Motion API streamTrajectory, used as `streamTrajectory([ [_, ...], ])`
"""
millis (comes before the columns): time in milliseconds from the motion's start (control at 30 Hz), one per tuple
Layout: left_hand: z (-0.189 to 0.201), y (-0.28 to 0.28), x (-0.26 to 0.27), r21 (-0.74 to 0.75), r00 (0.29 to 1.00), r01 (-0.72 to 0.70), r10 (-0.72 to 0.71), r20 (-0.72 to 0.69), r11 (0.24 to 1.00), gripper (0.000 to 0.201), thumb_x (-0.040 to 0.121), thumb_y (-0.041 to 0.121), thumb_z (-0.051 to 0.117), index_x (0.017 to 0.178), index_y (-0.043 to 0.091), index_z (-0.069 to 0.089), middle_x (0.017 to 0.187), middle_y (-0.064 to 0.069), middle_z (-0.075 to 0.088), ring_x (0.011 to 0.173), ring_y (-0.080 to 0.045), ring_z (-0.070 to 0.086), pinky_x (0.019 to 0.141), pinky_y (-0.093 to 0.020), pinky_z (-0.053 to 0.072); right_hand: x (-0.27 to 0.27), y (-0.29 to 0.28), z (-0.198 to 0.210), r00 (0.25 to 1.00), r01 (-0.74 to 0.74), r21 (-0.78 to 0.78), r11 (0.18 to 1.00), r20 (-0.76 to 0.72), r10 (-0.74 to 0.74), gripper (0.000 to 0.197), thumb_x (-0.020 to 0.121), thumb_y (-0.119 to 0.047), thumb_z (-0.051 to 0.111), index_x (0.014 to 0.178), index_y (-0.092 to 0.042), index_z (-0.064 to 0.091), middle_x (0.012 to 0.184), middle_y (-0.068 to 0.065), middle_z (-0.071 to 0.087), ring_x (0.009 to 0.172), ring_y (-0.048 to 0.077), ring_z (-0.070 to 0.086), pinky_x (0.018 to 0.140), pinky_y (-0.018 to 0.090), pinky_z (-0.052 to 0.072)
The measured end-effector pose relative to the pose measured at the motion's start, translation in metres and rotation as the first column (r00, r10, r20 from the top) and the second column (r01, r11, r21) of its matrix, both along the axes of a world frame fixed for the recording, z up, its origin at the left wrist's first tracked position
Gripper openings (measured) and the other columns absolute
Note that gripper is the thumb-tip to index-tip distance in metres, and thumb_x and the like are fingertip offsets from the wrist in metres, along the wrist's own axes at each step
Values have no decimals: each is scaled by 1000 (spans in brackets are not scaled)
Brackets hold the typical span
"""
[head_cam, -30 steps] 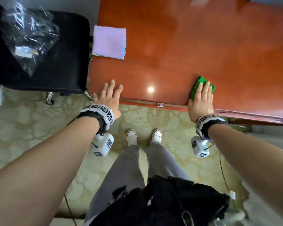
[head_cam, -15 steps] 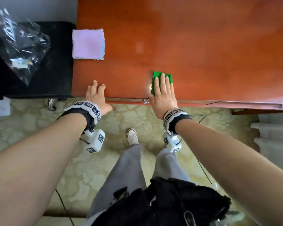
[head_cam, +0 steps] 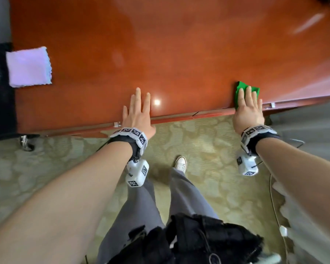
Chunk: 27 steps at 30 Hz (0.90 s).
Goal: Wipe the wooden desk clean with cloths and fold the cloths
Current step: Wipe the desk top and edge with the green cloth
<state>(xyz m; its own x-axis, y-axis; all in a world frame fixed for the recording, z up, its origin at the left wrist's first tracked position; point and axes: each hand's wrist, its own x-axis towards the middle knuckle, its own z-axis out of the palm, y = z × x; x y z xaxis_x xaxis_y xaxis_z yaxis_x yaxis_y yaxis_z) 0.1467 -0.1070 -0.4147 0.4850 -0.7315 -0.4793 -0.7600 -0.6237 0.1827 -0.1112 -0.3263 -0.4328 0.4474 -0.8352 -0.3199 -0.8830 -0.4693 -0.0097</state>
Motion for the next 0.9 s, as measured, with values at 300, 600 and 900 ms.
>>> streamTrajectory([
  [300, -5, -29, -22, 216, 992, 4, 24, -125, 976, 129, 75, 39, 76, 150, 33, -28, 152, 6, -44, 144, -28, -33, 119, -58, -8, 34, 19, -11, 989, 61, 59, 996, 130, -68, 75, 97, -33, 42, 154, -2, 6, 161, 21, -1, 148, 40, 1, 120, 51, 2],
  [600, 13, -40, -14, 218, 944, -123, 182, -275, 968, 119, 71, 32, 78, 155, 40, -6, 160, 13, -28, 148, -21, -24, 119, -58, -3, 97, 69, -16, 960, -260, 62, 964, 121, 252, 83, 96, -53, 34, 154, -1, 5, 160, 22, 0, 148, 40, 2, 120, 53, 6],
  [900, 19, -40, -11, 239, 917, -138, 216, -336, 961, 117, 70, 18, 74, 156, 40, -3, 159, 15, -27, 148, -19, -25, 118, -54, 2, 67, 39, -17, 924, -374, 83, 924, 115, 364, 76, 100, -48, 29, 155, -8, -3, 162, 15, -9, 149, 33, -5, 121, 48, 5],
])
